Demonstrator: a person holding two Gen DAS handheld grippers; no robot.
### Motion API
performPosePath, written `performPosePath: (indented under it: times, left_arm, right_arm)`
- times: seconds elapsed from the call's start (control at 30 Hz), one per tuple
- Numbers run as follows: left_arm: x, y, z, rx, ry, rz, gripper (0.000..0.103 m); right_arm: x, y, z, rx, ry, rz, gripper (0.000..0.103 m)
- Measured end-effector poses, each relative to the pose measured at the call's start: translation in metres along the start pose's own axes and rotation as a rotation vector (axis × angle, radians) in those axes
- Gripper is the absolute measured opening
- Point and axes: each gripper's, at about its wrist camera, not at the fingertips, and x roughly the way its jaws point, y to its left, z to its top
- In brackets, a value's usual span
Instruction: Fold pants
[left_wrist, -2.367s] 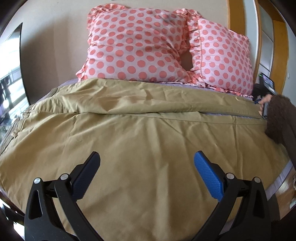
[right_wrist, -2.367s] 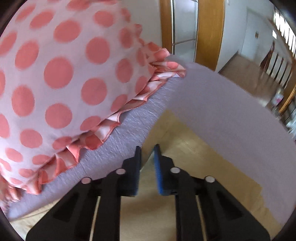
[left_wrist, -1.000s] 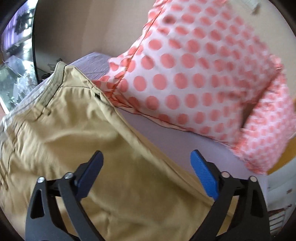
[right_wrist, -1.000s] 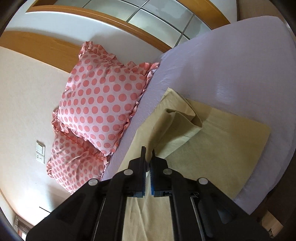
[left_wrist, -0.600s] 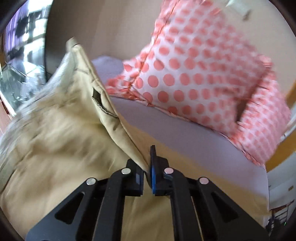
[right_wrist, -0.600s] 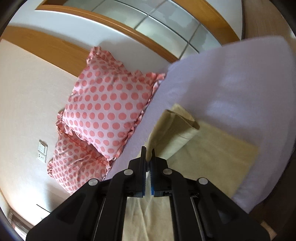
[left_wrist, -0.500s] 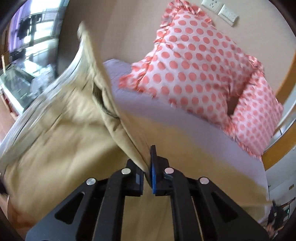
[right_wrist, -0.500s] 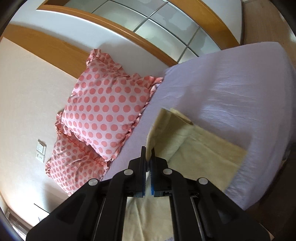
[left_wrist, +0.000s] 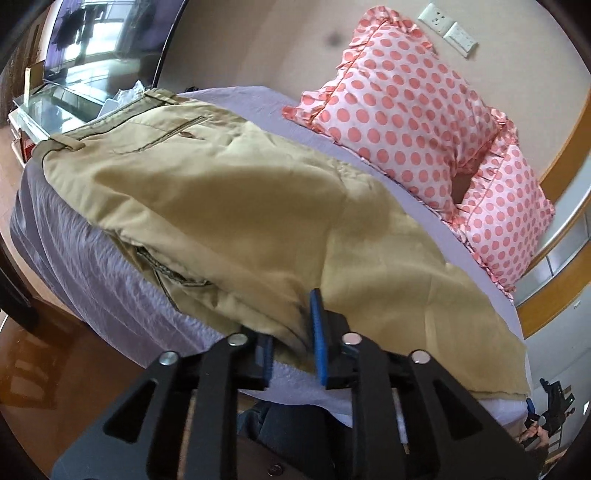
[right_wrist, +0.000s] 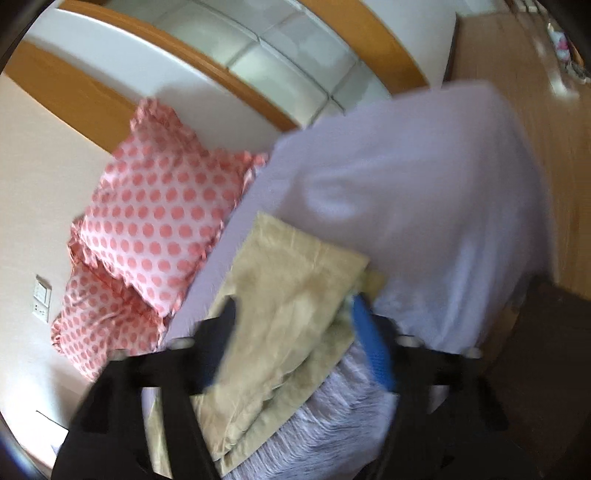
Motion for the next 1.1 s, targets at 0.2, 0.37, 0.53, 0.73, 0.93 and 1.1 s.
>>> performPosePath:
  times: [0.2, 0.37, 0.53, 0.73, 0.93, 1.1]
  left_arm:
    - [-0.021, 0.007, -0.010, 0.010, -0.052, -0.022, 0.039]
    - [-0.039, 0.020, -0.017, -0.019, -0.100, -0.020, 0.047]
    - [-0.054, 0.034, -0.016, -0.048, -0.154, -0.026, 0.051]
    - [-0.056, 0.039, -0.018, -0.078, -0.179, -0.024, 0.070]
    - [-0.055, 0.036, -0.021, -0.067, -0.188, -0.034, 0.082]
    - [-0.050, 0.034, -0.016, -0.019, -0.169, -0.015, 0.085]
  right_arm:
    - [-0.002, -0.006, -0.003, -0.049, -0.054, -0.081, 0.070]
    - [0.011, 0.015, -0.027, -0.179, -0.026, -0.064, 0.038]
    - [0.024, 0.043, -0.027, -0.249, -0.040, 0.015, 0.004]
    - [0.016, 0.198, -0.090, -0.553, 0.063, 0.410, 0.004]
    - [0.030, 0.305, -0.267, -0.906, 0.494, 0.711, 0.005]
    - [0.036, 0.304, -0.356, -1.111, 0.723, 0.630, 0.041]
